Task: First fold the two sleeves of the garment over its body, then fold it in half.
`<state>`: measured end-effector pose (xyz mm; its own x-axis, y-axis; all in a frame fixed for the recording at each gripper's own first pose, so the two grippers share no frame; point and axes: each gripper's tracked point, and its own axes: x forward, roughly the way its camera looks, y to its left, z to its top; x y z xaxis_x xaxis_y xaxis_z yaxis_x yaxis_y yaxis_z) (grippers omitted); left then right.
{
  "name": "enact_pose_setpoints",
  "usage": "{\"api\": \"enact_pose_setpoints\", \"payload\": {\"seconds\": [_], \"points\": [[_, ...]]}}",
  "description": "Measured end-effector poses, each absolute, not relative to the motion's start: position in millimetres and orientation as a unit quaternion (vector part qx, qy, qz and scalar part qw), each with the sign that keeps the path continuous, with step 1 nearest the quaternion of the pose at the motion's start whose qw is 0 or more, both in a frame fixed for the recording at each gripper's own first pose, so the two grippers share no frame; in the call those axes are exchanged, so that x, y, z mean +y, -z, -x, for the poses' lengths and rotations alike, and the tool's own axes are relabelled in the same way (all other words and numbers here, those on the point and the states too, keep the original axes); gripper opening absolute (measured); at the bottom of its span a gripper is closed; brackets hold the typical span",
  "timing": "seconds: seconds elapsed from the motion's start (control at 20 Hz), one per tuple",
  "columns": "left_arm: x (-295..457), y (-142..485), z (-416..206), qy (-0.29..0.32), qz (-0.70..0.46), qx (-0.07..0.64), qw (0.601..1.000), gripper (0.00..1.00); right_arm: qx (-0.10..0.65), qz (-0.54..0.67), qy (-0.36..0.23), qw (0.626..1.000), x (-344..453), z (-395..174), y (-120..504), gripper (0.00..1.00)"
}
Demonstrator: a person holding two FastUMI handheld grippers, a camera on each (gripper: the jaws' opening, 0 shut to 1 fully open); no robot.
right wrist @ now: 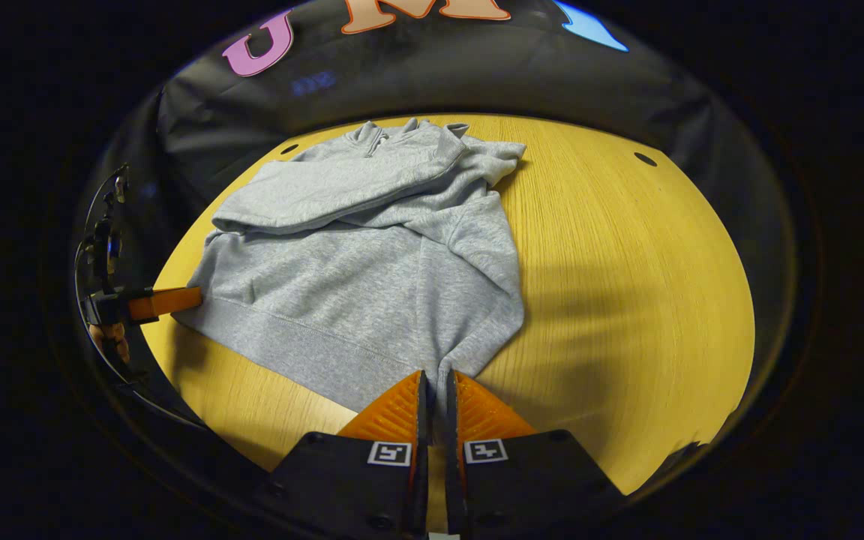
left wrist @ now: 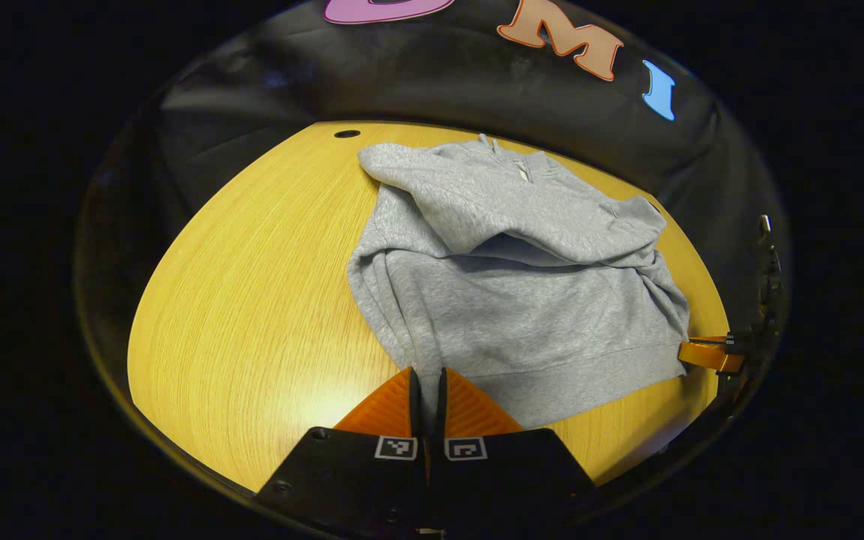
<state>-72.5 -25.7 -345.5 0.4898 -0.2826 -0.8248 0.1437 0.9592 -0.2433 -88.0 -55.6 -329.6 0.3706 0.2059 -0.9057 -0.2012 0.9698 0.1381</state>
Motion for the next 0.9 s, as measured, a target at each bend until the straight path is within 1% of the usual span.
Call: {"api": "enact_pose_setpoints", "payload": {"seconds": [0.2, 0.35, 0.5, 0.65, 0.9], "points": [[-25, 346, 69, 0.121, 0.069, 0.501, 0.854, 0.0, 0.563, -0.007, -0.131, 0.816, -56, 88, 328, 0.12], [-25, 339, 65, 0.111, 0.068, 0.5, 0.856, 0.0, 0.555, -0.023, -0.134, 0.821, -53, 85, 320, 0.12], [-35, 319, 57, 0.112, 0.079, 0.486, 0.863, 0.0, 0.539, -0.059, -0.134, 0.83, -46, 78, 302, 0.11], [-38, 298, 43, 0.115, 0.079, 0.468, 0.873, 0.0, 0.512, -0.12, -0.133, 0.84, -40, 57, 268, 0.11], [-37, 267, 20, 0.108, 0.098, 0.452, 0.88, 0.0, 0.477, -0.168, -0.129, 0.853, -43, 18, 231, 0.12]]}}
